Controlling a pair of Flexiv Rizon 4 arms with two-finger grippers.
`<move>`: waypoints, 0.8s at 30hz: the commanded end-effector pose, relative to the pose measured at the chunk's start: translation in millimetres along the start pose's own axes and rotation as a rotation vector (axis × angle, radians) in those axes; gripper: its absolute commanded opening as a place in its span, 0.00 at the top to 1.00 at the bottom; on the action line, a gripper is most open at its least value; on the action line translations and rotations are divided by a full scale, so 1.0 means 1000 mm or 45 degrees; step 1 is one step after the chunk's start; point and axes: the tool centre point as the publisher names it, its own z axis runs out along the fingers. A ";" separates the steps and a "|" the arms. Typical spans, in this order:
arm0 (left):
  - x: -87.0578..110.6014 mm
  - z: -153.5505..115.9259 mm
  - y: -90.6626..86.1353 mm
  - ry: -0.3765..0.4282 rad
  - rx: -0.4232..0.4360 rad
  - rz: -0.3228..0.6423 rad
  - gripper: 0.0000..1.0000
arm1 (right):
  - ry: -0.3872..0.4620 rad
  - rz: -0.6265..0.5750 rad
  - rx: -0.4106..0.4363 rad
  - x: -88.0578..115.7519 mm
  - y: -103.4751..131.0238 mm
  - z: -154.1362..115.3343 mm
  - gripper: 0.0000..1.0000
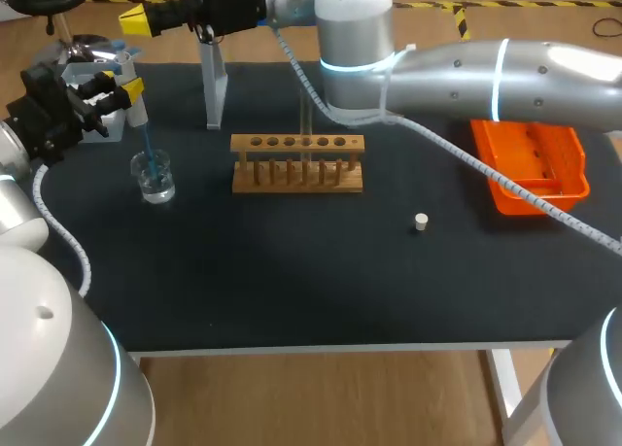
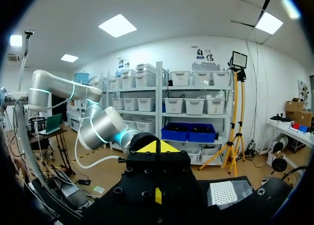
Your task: Invert the test tube, pick up the pipette, mount the tip to pipette, aspirate from beaker and dispense into the tube, eject the tip, return the pipette, and cap with the stopper.
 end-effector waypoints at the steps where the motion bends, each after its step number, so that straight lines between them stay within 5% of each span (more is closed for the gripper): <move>1: 0.001 0.000 0.000 -0.003 0.003 0.001 1.00 | -0.014 0.001 -0.005 -0.003 -0.005 0.004 1.00; 24: 0.001 0.000 0.000 -0.003 0.003 0.001 1.00 | -0.026 0.034 0.002 -0.012 -0.020 0.019 1.00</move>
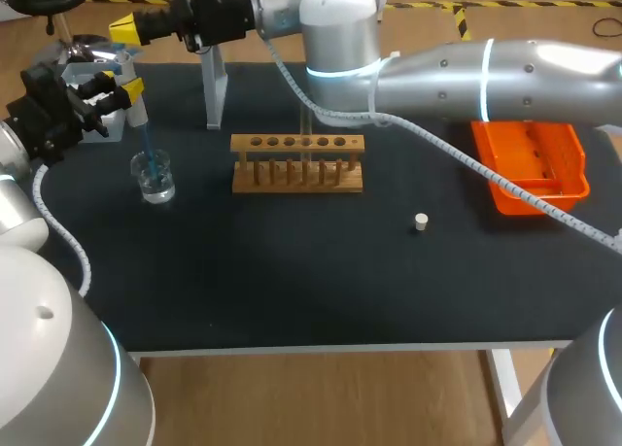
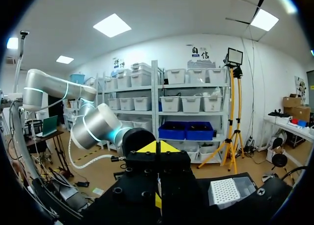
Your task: Invert the test tube, pick up the pipette, mount the tip to pipette, aspirate from beaker and dispense into the tube, eject the tip, return the pipette, and cap with the stopper.
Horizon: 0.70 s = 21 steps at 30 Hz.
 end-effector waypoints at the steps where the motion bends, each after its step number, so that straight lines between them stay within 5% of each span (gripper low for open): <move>1: 0.001 0.000 0.000 -0.003 0.003 0.001 1.00 | 0.006 0.002 0.000 -0.004 -0.004 0.004 1.00; 21: 0.001 0.000 0.000 -0.003 0.003 0.001 1.00 | -0.007 0.010 -0.002 -0.011 -0.008 0.011 1.00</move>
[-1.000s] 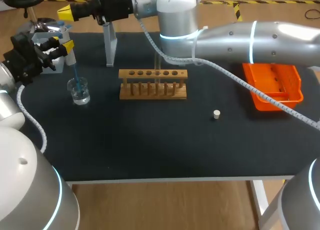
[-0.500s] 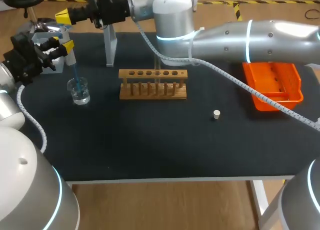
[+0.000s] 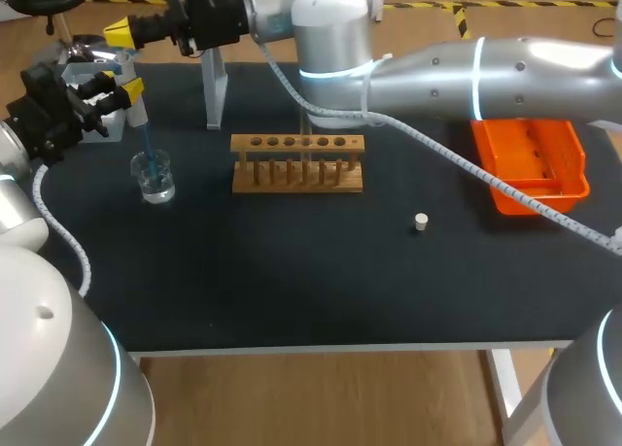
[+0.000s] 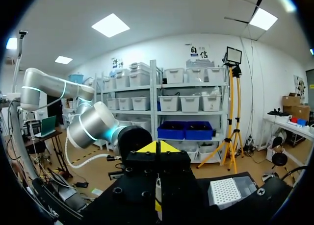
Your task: Invert the test tube, pick up the pipette, mount the tip to pipette, aspirate from beaker and dispense into the tube, eject the tip, return the pipette, and cap with the stopper.
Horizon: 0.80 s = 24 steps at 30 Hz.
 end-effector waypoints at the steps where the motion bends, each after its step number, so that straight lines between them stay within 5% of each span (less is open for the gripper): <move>1: 0.001 0.000 0.000 -0.003 0.003 0.001 1.00 | 0.006 0.003 0.001 -0.005 -0.002 0.002 1.00; 24: 0.001 0.000 0.000 -0.003 0.003 0.001 1.00 | -0.002 0.045 0.003 -0.004 -0.026 0.003 1.00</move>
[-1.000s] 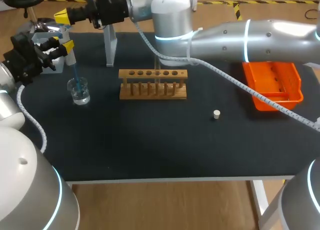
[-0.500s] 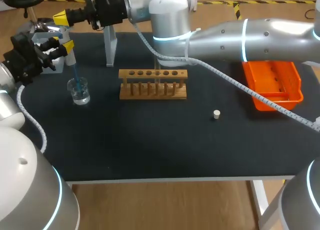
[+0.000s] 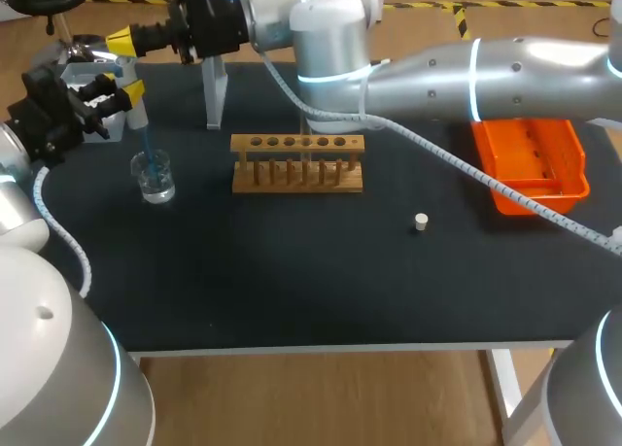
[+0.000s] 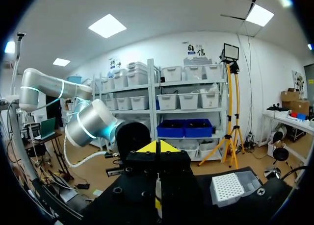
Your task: Invert the test tube, pick up the pipette, mount the tip to pipette, aspirate from beaker and dispense into the tube, eject the tip, return the pipette, and cap with the stopper.
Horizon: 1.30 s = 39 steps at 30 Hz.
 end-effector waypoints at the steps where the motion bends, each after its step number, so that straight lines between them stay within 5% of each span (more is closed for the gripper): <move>1: 0.000 0.000 -0.003 -0.003 0.004 0.001 1.00 | 0.009 0.007 -0.002 -0.002 -0.010 0.002 1.00; 12: 0.000 0.000 -0.003 -0.003 0.004 0.001 1.00 | 0.001 0.039 0.004 0.000 -0.025 0.001 1.00; 17: 0.000 0.000 -0.003 -0.003 0.004 0.001 1.00 | -0.001 0.011 0.000 0.001 -0.010 0.000 1.00; 18: 0.000 0.000 -0.003 -0.003 0.004 0.001 1.00 | -0.007 0.001 -0.001 0.001 -0.007 -0.001 0.93; 19: 0.000 0.000 -0.003 -0.003 0.004 0.001 1.00 | -0.009 -0.008 -0.016 0.002 0.000 -0.003 0.52; 20: 0.000 0.000 -0.003 -0.003 0.004 0.001 1.00 | -0.013 -0.018 -0.018 0.003 0.005 -0.005 0.00; 29: 0.000 0.000 -0.003 -0.003 0.004 0.001 1.00 | -0.052 -0.077 0.008 0.020 0.034 -0.051 0.00; 39: 0.000 0.000 -0.003 -0.003 0.004 0.001 1.00 | -0.157 -0.052 0.082 0.043 0.019 -0.146 0.00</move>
